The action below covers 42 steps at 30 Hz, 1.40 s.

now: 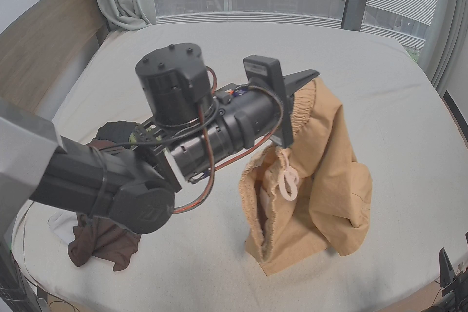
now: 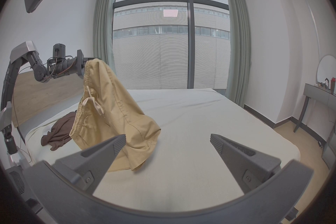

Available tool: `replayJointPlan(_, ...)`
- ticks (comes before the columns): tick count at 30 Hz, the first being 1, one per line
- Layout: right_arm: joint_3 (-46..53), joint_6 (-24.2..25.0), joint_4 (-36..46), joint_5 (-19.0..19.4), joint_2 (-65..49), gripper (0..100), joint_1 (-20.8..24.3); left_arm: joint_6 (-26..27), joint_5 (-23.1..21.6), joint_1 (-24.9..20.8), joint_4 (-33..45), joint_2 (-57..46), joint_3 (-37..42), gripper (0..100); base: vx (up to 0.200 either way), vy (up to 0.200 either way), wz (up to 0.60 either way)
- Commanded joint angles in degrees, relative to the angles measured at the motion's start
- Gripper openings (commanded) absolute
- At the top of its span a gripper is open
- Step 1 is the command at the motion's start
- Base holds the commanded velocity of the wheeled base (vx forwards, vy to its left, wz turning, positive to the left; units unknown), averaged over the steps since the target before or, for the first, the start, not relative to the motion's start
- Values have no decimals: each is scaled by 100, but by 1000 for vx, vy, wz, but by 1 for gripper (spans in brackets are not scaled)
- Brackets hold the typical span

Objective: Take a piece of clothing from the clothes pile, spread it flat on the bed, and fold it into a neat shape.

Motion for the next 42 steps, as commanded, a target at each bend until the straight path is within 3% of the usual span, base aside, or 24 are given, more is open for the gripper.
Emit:
replayJointPlan(1, 101, 8, -2, 5, -93, 100, -8, 537, -74, 518, -305, -503, 940, 0, 0, 0, 0)
replayJointPlan(12, 101, -1, -2, 5, -93, 100, 0, 1583, -57, 940, -1474, -433, 2215, 0, 0, 0, 0)
replayJointPlan(27, 101, -1, -2, 5, -93, 100, -8, 2146, -171, 1802, -2810, -406, 3674, 0, 0, 0, 0)
replayJointPlan(35, 101, -1, -2, 5, -93, 100, 0, 2568, -321, 2426, -3083, -37, 4271, 0, 0, 0, 0)
replayJointPlan(42, 101, -9, -2, 5, -93, 100, 0, 2893, -400, 2637, -3083, 332, 4412, 0, 0, 0, 0)
